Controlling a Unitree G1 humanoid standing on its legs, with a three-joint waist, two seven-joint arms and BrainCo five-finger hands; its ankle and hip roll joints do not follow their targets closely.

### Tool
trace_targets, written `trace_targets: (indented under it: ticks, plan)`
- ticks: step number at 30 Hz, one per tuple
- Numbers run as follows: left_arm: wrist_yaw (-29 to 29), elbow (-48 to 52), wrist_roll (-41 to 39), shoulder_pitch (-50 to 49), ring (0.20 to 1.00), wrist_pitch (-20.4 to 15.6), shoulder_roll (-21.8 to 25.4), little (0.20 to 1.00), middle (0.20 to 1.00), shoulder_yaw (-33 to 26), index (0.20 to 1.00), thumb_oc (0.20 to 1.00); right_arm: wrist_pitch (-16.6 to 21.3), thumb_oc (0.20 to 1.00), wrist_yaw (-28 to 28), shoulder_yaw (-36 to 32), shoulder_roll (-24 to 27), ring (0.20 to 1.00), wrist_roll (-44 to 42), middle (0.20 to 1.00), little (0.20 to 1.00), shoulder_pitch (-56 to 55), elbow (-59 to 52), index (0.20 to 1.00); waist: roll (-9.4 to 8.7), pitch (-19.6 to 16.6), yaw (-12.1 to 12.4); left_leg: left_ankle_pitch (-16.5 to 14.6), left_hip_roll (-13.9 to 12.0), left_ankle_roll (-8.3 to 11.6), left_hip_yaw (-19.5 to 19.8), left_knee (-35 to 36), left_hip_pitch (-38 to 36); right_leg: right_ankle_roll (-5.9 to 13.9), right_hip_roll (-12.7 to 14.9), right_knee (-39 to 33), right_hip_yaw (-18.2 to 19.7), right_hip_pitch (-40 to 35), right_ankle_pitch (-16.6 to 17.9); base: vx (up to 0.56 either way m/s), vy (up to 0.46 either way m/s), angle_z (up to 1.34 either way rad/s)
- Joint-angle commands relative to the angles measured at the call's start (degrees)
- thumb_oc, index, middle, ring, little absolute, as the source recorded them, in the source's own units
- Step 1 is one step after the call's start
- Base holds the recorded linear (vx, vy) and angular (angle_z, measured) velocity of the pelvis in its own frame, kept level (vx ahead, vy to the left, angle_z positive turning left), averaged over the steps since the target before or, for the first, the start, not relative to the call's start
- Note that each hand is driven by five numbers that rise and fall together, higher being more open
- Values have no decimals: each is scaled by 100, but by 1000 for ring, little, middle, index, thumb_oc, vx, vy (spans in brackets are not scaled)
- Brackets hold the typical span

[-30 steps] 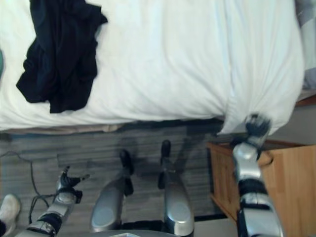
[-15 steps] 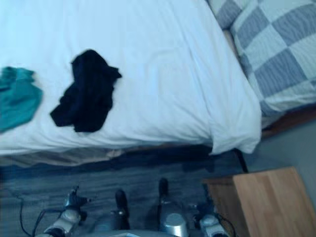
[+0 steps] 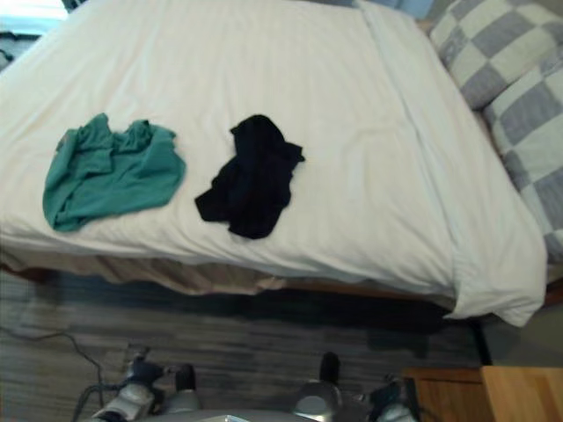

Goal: Tidy up the quilt and then pick up the clothes from the bed and put them into the laundry hamper.

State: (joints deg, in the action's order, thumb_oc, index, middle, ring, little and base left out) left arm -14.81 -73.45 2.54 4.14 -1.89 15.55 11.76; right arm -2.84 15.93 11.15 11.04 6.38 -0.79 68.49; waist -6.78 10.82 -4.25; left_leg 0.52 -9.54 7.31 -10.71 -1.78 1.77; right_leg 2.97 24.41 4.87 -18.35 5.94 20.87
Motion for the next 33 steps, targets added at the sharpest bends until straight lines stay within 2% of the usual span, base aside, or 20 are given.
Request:
trace_targets:
  ticks: [1, 2, 3, 4, 6, 7, 8, 9, 10, 11, 13, 14, 16, 19, 20, 24, 25, 26, 28, 33]
  plan:
    - [100, 181, 184, -110, 1000, 48, 259, 1000, 1000, -5, 1000, 1000, 115, 1000, -19, 310, -60, 1000, -88, 1000, 1000, 368, -244, 1000, 224, 336, -22, -200, -245, -62, 36, 269, -85, 593, -773, 952, 301, 78, -2124, 94, 383, -47]
    - [134, 158, 198, -134, 1000, 63, 255, 1000, 1000, -22, 1000, 1000, 111, 1000, -15, 350, -89, 1000, -96, 1000, 1000, 325, -204, 1000, 236, 368, -76, -190, -165, -103, 22, 348, -151, 607, -1183, 989, 389, 223, -2315, 27, 99, -34]
    - [134, 158, 198, -133, 1000, 64, 255, 1000, 1000, -23, 1000, 1000, 111, 1000, -15, 351, -89, 1000, -96, 1000, 1000, 326, -204, 1000, 239, 358, -76, -183, -168, -102, 21, 351, -138, 603, -1187, 981, 389, 235, -2306, 224, 369, 12]
    - [209, 52, 248, -159, 1000, 101, 245, 1000, 1000, -93, 1000, 1000, 183, 1000, -16, 424, -66, 1000, -203, 1000, 1000, 297, -307, 1000, 188, 439, -70, -620, 241, -157, -155, 11, -284, 280, -1784, 396, -137, -50, -2763, 298, 330, 34]
    - [157, 40, 267, -153, 1000, 81, 163, 1000, 1000, -101, 1000, 1000, 232, 1000, 8, 491, -44, 1000, -217, 1000, 1000, 327, -361, 1000, 200, 424, -61, -784, 366, -177, -125, -318, -208, 100, -1792, 130, -323, -250, -2907, 199, 240, 4]
    - [139, 78, 385, -155, 1000, 64, 136, 1000, 1000, 3, 1000, 1000, 264, 1000, -1, 525, -17, 1000, -183, 1000, 1000, 287, -390, 1000, 204, 465, -177, -748, 460, -194, -197, -635, -67, 18, -1879, 77, -35, -196, -2877, 42, 240, -21]
    - [70, 178, 391, -109, 1000, -25, -13, 1000, 1000, 51, 1000, 1000, 162, 1000, 14, 690, 84, 1000, 26, 1000, 1000, 471, -230, 1000, 206, 636, -60, -535, 602, 52, -227, -2118, 557, -104, -1806, -249, 152, -424, -2774, 18, 300, 15]
    - [9, 309, 375, -7, 1000, -49, -38, 1000, 1000, 177, 1000, 1000, 180, 1000, 74, 778, 136, 1000, 97, 1000, 1000, 559, -211, 1000, 184, 744, 4, -284, 678, 272, -67, -2704, 913, -177, -1766, -305, 261, -479, -2742, 22, 210, 49]
    - [9, 309, 375, -3, 1000, -48, -36, 1000, 1000, 177, 1000, 1000, 181, 1000, 74, 777, 134, 1000, 97, 1000, 1000, 563, -209, 1000, 178, 724, -9, -264, 692, 266, -59, -2693, 940, -175, -1755, -310, 250, -456, -2732, -29, 189, 12]
    - [-54, 540, 271, 166, 1000, -97, -63, 1000, 1000, 238, 1000, 1000, 158, 1000, 90, 731, 248, 1000, 70, 1000, 1000, 631, -191, 1000, 187, 783, -25, -179, 380, 378, -62, -2957, 1203, -41, -1606, -575, 155, -542, -2636, 36, 274, -59]
    - [-24, 683, 373, 177, 1000, -130, -88, 1000, 1000, 318, 1000, 1000, 110, 1000, 77, 745, 297, 1000, 171, 1000, 1000, 610, -206, 1000, 338, 642, -94, -496, -259, 170, -345, -1932, 707, 223, -1401, -690, 154, -578, -2562, 121, 557, -46]
    - [-52, 872, 455, 170, 1000, -149, -35, 1000, 1000, 429, 1000, 1000, 118, 1000, 53, 765, 323, 1000, 178, 1000, 1000, 589, -300, 1000, 445, 521, -108, -122, -608, 142, -184, -643, 389, 405, -1242, -634, 306, -504, -2501, 128, 754, -6]
    - [-82, 870, 477, 235, 1000, -136, -26, 1000, 1000, 541, 1000, 1000, 134, 1000, 5, 778, 416, 1000, 167, 1000, 1000, 695, -351, 1000, 554, 387, -138, -1, -857, 184, 241, 41, 50, 591, -1071, -566, 505, -437, -2507, 89, 608, -34]
    - [-148, 983, 445, 340, 1000, -173, -70, 1000, 1000, 627, 1000, 1000, 181, 1000, 25, 649, 423, 1000, 127, 1000, 1000, 661, -470, 1000, 535, 328, -191, 0, -789, 292, 497, -14, 139, 725, -815, -481, 543, -449, -2298, 20, 397, -35]
    - [-79, 1122, 410, 393, 1000, -170, -14, 1000, 1000, 655, 1000, 1000, 130, 1000, -18, 620, 295, 1000, 137, 1000, 1000, 705, -587, 1000, 391, 292, -145, -335, -487, 174, 479, -136, 67, 815, -491, -141, 633, -327, -2019, 0, 468, -22]
    - [-78, 1166, 346, 441, 1000, -122, 140, 1000, 1000, 558, 1000, 1000, 161, 1000, -77, 687, 100, 1000, 40, 1000, 1000, 829, -1067, 1000, 275, 408, -54, -535, -269, -5, 106, -224, -123, 737, -167, 397, 227, -27, -1734, -7, 322, -16]
    - [-107, 1136, 427, 457, 1000, -118, 188, 1000, 1000, 548, 1000, 1000, 237, 1000, -112, 844, 47, 1000, 99, 1000, 1000, 887, -1276, 1000, 255, 420, -43, -535, -200, -49, 26, -192, -164, 684, -241, 545, 105, 53, -1862, -43, 359, -51]
    - [-112, 1112, 569, 398, 1000, -119, 250, 1000, 1000, 561, 1000, 1000, 281, 1000, -136, 1196, 65, 1000, 435, 1000, 1000, 964, -1351, 1000, 263, 500, -54, -481, -59, -115, 120, -133, -178, 624, -887, 743, 533, 166, -2244, -31, 233, -54]
    - [-90, 1058, 605, 384, 1000, -121, 265, 1000, 1000, 541, 1000, 1000, 263, 1000, -120, 1381, 96, 1000, 625, 1000, 1000, 998, -1204, 1000, 260, 504, -21, -442, 51, -153, 183, -99, -139, 578, -1204, 649, 657, 114, -2407, -16, 123, -13]
    - [-155, 398, 462, 245, 1000, 18, 247, 1000, 1000, 167, 1000, 1000, 68, 1000, -26, 1159, 134, 1000, 609, 1000, 1000, 964, -377, 1000, 275, 476, 151, -495, 215, -181, 231, -199, -55, 416, -1236, -7, 367, -261, -2429, 60, -13, 40]
